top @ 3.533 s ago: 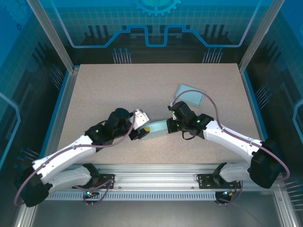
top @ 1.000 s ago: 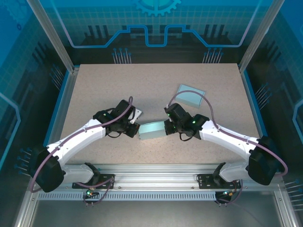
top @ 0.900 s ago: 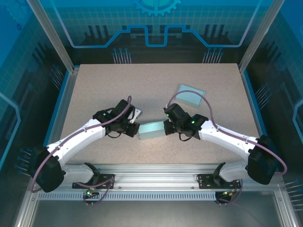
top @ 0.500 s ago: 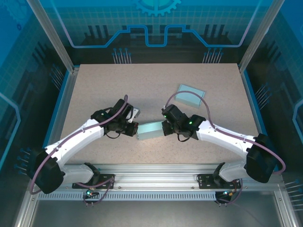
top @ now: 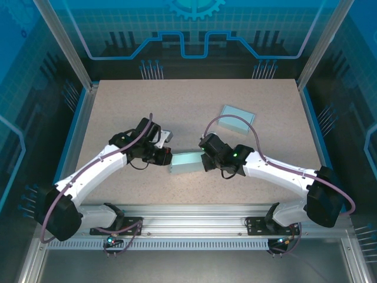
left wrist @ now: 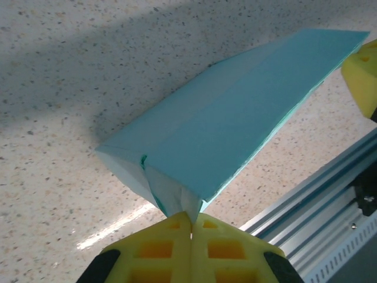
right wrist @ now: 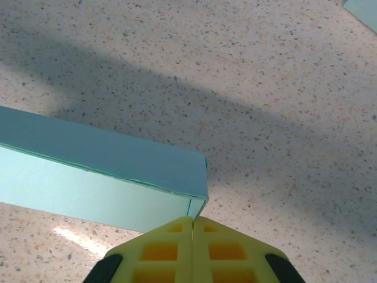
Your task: Fold the paper box
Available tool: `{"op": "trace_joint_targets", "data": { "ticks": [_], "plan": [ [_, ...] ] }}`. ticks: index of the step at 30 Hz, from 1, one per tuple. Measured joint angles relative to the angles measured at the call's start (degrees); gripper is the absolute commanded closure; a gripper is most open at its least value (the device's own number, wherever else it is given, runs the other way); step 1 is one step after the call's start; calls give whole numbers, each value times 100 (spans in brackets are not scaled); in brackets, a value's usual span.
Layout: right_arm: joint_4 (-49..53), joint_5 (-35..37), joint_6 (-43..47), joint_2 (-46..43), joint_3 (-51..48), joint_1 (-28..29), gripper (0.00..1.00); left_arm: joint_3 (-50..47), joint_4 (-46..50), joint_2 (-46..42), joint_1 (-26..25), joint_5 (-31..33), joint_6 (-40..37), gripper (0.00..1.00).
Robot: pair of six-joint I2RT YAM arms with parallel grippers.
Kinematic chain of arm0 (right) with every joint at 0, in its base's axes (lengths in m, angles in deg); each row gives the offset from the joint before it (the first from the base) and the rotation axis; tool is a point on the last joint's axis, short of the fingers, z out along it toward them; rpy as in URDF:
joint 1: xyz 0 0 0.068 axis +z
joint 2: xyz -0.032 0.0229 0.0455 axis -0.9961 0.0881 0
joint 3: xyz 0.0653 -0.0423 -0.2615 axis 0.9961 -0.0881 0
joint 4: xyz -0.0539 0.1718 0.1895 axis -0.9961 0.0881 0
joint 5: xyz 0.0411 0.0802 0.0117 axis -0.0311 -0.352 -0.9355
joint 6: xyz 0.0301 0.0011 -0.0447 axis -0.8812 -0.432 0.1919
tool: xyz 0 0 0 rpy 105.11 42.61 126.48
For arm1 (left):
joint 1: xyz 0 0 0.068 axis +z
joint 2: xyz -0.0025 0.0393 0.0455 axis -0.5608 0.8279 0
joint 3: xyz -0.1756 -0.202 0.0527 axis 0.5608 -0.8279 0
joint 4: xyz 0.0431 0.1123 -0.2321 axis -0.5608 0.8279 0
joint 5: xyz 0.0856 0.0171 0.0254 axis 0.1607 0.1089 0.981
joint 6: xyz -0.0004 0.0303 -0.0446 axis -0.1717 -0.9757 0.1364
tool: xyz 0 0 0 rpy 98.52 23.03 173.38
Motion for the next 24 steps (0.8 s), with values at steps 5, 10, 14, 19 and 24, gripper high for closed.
{"op": "trace_joint_targets", "data": {
  "ticks": [5, 10, 14, 19, 24],
  "plan": [
    [334, 378, 2, 9, 90, 118, 97, -2, -160, 205, 92, -417, 236, 100],
    [590, 734, 4, 133, 210, 249, 97, -2, -339, 271, 216, -807, 422, 100],
    [715, 1005, 4, 260, 293, 343, 97, -4, -407, 282, 291, -1029, 542, 100],
    [804, 1241, 7, 413, 391, 400, 97, -138, -643, 282, 455, -1421, 717, 100],
    [885, 1401, 22, 549, 511, 450, 97, -376, -966, 284, 684, -1814, 960, 100]
  ]
}}
